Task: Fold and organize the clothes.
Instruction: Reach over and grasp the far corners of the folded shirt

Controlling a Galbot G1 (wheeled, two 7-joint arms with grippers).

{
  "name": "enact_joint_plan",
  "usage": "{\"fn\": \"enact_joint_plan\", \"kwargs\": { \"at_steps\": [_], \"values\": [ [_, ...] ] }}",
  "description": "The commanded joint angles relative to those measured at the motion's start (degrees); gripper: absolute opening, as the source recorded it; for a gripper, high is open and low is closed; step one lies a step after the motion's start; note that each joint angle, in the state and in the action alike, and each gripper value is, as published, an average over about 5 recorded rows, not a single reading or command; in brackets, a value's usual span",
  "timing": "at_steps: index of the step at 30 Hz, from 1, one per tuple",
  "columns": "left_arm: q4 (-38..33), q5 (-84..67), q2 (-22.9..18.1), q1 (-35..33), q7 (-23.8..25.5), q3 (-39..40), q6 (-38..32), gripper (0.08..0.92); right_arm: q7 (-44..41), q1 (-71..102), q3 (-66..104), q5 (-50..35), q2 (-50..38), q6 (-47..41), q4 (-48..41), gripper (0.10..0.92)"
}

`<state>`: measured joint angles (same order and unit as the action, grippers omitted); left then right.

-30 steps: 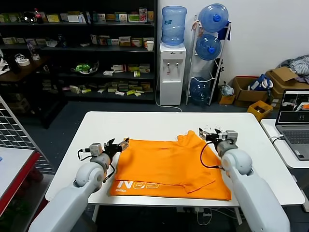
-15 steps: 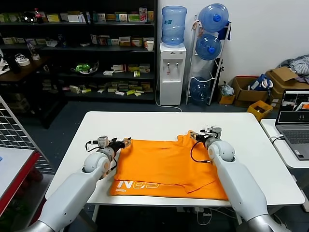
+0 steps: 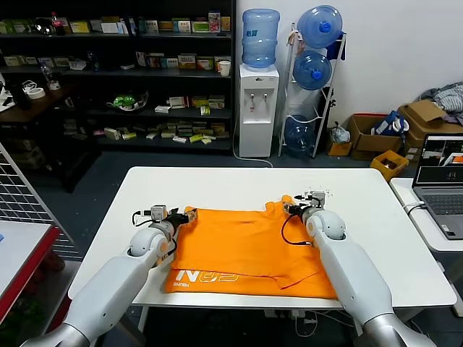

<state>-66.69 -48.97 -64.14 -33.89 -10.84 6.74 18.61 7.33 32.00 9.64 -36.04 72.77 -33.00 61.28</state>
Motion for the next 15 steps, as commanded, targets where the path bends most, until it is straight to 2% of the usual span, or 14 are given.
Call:
{"fn": "enact_joint_plan", "kwargs": {
  "at_steps": [1, 11, 15],
  "values": [
    [1.2, 0.2, -0.3, 0.7, 0.3, 0.7, 0.2, 0.602, -0.2, -0.6, -0.4, 0.0, 0.4, -0.1, -0.9, 0.504],
    [1.1, 0.3, -0.5, 0.4, 0.5, 0.5, -0.3, 0.316, -0.6, 0.3, -0.1, 0.1, 0.2, 2.6, 1.2, 0.209],
    [0.8, 0.3, -0.4, 0.2, 0.5, 0.3, -1.0, 0.203, -0.9, 1.0, 0.2, 0.0, -0.2, 4.3, 3.2, 0.13]
  ]
}}
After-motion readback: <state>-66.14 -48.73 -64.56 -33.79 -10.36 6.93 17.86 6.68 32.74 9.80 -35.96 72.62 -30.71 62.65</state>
